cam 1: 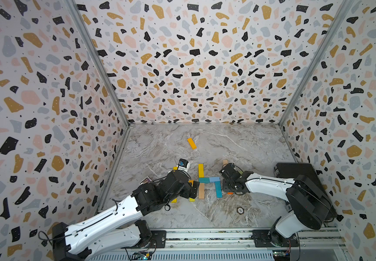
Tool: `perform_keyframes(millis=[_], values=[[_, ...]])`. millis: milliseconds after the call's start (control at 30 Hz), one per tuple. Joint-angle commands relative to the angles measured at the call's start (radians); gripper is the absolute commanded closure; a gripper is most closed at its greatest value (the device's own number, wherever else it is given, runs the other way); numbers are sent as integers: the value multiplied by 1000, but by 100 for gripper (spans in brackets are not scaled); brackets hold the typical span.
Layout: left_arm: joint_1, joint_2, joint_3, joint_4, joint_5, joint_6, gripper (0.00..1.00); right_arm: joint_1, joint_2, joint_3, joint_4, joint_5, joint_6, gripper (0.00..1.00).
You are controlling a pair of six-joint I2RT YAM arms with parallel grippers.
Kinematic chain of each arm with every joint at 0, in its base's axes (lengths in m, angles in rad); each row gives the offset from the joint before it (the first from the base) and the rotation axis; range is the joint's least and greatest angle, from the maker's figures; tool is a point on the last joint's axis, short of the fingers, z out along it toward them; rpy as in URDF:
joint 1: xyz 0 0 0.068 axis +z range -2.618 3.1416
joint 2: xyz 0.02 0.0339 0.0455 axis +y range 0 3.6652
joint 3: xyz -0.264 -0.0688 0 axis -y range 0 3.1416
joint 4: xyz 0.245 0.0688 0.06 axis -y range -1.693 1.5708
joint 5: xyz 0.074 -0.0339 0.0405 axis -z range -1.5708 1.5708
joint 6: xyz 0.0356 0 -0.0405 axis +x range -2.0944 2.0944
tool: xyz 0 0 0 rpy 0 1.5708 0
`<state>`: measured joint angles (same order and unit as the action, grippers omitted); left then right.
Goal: Assemble the letter h with building blocks
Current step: Assemble the building block at the center of the board.
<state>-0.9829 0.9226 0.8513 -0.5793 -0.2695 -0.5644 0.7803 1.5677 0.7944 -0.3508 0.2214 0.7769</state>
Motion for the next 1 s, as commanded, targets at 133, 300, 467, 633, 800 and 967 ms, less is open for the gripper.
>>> perform_keyframes(millis=[133,300,467,633,800,967], values=[[6,2,32,6,9,0,1,-5,4,22,-13,4,-14,61],[6,3,29,7,10,-1,1,-6,12,25,-10,4,-14,59],[9,5,26,9,8,-1,1,-7,20,30,-4,2,-15,60],[11,5,24,10,10,-1,1,-7,30,35,-2,-4,-18,62],[10,7,24,12,16,-2,1,-11,28,35,-5,2,-17,61],[12,11,23,14,19,-2,1,-17,29,35,-8,8,-13,62]])
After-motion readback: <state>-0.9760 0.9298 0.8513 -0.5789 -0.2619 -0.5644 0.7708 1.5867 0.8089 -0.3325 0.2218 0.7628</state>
